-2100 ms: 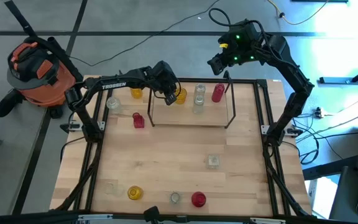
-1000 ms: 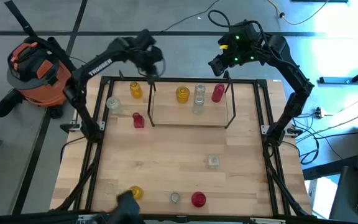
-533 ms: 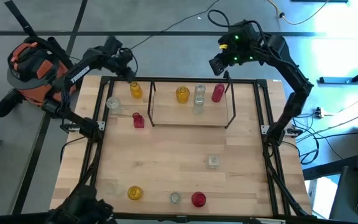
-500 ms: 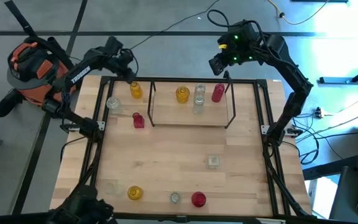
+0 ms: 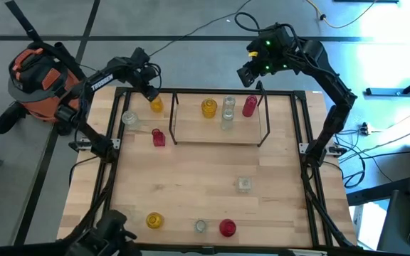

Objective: Sort vases onto shelf
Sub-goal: Put the yellow vase on the shelf aligned with the other yellow vase

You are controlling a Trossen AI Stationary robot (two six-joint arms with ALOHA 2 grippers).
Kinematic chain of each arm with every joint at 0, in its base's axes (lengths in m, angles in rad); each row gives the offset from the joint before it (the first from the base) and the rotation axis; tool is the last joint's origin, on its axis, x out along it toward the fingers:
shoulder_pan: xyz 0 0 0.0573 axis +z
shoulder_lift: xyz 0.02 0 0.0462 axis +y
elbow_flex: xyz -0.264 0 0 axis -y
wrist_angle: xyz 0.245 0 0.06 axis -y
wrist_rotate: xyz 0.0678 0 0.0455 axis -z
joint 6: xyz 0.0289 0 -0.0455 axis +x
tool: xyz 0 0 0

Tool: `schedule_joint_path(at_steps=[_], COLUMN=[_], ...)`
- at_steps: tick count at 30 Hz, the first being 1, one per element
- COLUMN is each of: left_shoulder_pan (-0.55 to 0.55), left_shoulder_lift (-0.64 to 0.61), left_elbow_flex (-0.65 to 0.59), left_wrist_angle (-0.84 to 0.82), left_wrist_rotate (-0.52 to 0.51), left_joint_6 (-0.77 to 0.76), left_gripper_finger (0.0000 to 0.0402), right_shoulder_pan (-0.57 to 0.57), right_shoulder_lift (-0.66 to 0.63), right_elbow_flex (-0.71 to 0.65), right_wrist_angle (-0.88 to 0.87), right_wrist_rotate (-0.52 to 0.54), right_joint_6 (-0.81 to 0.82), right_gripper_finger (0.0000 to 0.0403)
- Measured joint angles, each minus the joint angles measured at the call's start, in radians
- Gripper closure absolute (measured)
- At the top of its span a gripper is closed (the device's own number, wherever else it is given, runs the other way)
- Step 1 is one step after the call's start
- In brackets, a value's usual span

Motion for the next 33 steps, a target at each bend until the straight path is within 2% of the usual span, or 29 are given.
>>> schedule_joint_path(at_steps=[4,7,10,13,15,19,24,26,28,31,33], left_shoulder_pan=[-0.002,-0.002,-0.002,-0.002,-0.002,-0.002,-0.002,-0.001,0.001,-0.004,-0.047], left_shoulder_lift=[0.053,0.083,0.083,0.071,0.049,-0.024,-0.187,-0.263,-0.339,-0.418,-0.427], left_elbow_flex=[0.0,0.0,0.001,0.001,0.0,0.015,0.092,0.132,0.155,0.162,0.163], left_wrist_angle=[-0.012,-0.023,-0.043,-0.09,-0.128,-0.173,-0.174,-0.131,-0.013,0.263,0.389], left_wrist_rotate=[-0.013,-0.02,-0.035,-0.04,-0.041,-0.037,0.04,0.112,0.272,0.555,0.647], left_joint_6=[-0.019,-0.019,-0.019,-0.018,-0.018,-0.011,-0.046,-0.05,-0.085,-0.271,-0.414], left_gripper_finger=[0.0217,0.0232,0.0279,0.0359,0.0382,0.039,0.0393,0.0393,0.0393,0.0393,0.0393], right_shoulder_pan=[0.001,0.001,0.001,0.001,0.001,0.001,0.001,0.001,0.001,0.001,0.001], right_shoulder_lift=[0.0,0.0,0.0,0.0,0.0,0.0,0.0,0.0,0.0,0.0,0.0], right_elbow_flex=[0.0,0.0,0.0,0.0,0.0,0.0,0.0,0.0,0.0,0.0,0.0], right_wrist_angle=[-0.007,-0.017,-0.031,-0.052,-0.054,-0.051,-0.048,-0.048,-0.048,-0.048,-0.044], right_wrist_rotate=[-0.007,-0.026,-0.028,-0.035,-0.036,-0.037,-0.035,-0.035,-0.035,-0.034,-0.034], right_joint_6=[0.005,0.019,0.03,0.033,0.033,0.033,0.026,0.026,0.026,0.025,0.019], right_gripper_finger=[0.0292,0.0292,0.0292,0.0292,0.0292,0.0292,0.0292,0.0292,0.0292,0.0292,0.0292])
